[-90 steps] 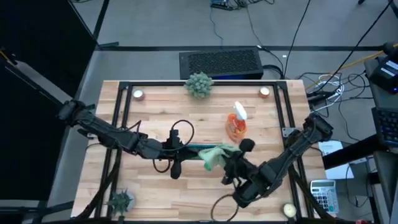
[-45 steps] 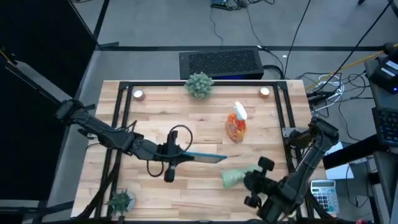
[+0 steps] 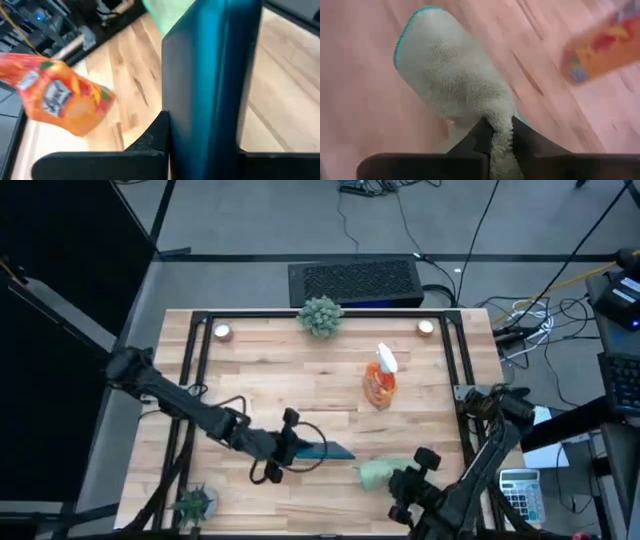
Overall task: Apply microfiber cloth
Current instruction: Wipe the front of the cellphone with a microfiber cloth, then spray the cellphone using the spray bottle
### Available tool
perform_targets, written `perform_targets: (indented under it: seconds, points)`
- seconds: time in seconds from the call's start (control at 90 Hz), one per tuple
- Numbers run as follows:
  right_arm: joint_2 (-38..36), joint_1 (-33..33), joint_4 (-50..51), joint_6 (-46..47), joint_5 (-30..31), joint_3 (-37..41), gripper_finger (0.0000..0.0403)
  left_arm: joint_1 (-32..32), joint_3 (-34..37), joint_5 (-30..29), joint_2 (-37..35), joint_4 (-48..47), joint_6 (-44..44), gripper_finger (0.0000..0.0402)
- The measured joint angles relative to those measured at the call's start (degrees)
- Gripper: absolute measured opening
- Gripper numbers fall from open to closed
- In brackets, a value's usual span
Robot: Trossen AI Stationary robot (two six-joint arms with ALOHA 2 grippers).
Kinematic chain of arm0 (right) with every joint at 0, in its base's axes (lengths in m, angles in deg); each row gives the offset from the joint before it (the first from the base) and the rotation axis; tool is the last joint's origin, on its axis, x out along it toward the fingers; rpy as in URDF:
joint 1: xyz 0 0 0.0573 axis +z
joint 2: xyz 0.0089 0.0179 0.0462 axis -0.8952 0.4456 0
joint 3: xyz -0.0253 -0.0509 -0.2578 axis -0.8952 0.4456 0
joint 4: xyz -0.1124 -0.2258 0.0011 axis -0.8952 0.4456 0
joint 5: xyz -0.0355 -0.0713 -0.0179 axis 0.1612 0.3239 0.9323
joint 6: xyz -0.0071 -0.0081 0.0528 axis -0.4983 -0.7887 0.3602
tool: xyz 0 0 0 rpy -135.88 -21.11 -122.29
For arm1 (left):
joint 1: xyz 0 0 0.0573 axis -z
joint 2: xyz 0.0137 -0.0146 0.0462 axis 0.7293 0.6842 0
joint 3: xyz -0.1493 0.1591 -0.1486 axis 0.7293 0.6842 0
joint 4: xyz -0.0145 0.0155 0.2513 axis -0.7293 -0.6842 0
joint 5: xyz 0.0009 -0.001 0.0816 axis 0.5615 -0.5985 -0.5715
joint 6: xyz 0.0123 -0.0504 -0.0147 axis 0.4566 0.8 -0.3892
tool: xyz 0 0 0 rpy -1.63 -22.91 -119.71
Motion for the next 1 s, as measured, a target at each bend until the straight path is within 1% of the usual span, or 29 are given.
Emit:
perform_targets:
  seconds: [0.1, 0.189, 0.289, 0.344, 0.4, 0.433, 0.467, 0.5, 0.578, 0.667, 0.756, 0.811, 0.933, 1.0]
  points:
    - [2.3, -1.1, 2.7, 0.6, -8.7, 0.0, 0.0044, 0.4, 0.0, -1.0, 1.9, 0.2, 0.0, 0.0009]
    - [2.5, -2.1, 2.2, -2.7, -16.6, 0.1, 0.0083, 0.5, 0.0, -1.4, 2.5, 0.3, 0.1, 0.0009]
    - [0.8, -3.0, 0.0, -7.8, -25.5, -0.1, 0.0132, 0.5, 0.0, -1.4, 2.5, 0.4, 1.4, 0.0009]
    - [-0.8, -3.4, 0.1, -9.2, -28.6, -0.8, 0.0158, 0.5, 0.0, -1.4, 2.5, 0.4, 1.5, 0.0009]
    - [-3.0, -3.6, 0.0, -9.5, -28.5, -1.9, 0.0181, 0.7, 0.0, -1.4, 2.5, 0.5, 1.6, 0.0009]
    - [-4.3, -3.6, 0.0, -9.5, -26.6, -2.6, 0.0193, 0.7, 0.0, -1.4, 2.5, 0.6, 1.6, 0.0009]
    - [-5.6, -3.3, -0.3, -9.3, -22.8, -3.1, 0.0203, 0.7, 0.0, -1.4, 2.5, 0.8, 1.6, 0.0009]
    - [-6.8, -2.9, -1.1, -8.9, -17.6, -3.2, 0.0212, 0.7, 0.0, -1.4, 2.5, 0.8, 1.6, 0.0009]
    - [-8.3, -1.9, -2.0, -9.3, -3.5, -3.2, 0.0228, 0.8, 0.0, -1.4, 2.5, 1.1, 1.6, 0.0009]
    - [-8.7, -1.1, -2.8, -11.6, 9.6, -3.2, 0.0238, 0.8, 0.0, -1.3, 1.9, 2.2, 1.6, 0.0009]
    - [-8.3, 0.3, -5.1, -12.3, 22.7, -2.2, 0.0239, 0.9, -1.1, -1.4, 0.8, 3.6, 2.8, 0.0009]
    - [-7.8, 0.7, -6.9, -12.3, 26.9, -0.8, 0.0237, 0.9, -1.9, -1.4, -0.5, 3.9, 3.1, 0.0009]
    - [-7.8, 0.4, -13.4, -12.7, 29.4, 2.2, 0.023, 0.9, -3.7, -0.9, -3.6, 5.3, 3.3, 0.0009]
    - [-7.8, 0.1, -18.3, -15.4, 31.7, 3.4, 0.0228, 1.0, -4.0, 0.4, -5.1, 5.0, 3.3, 0.0009]
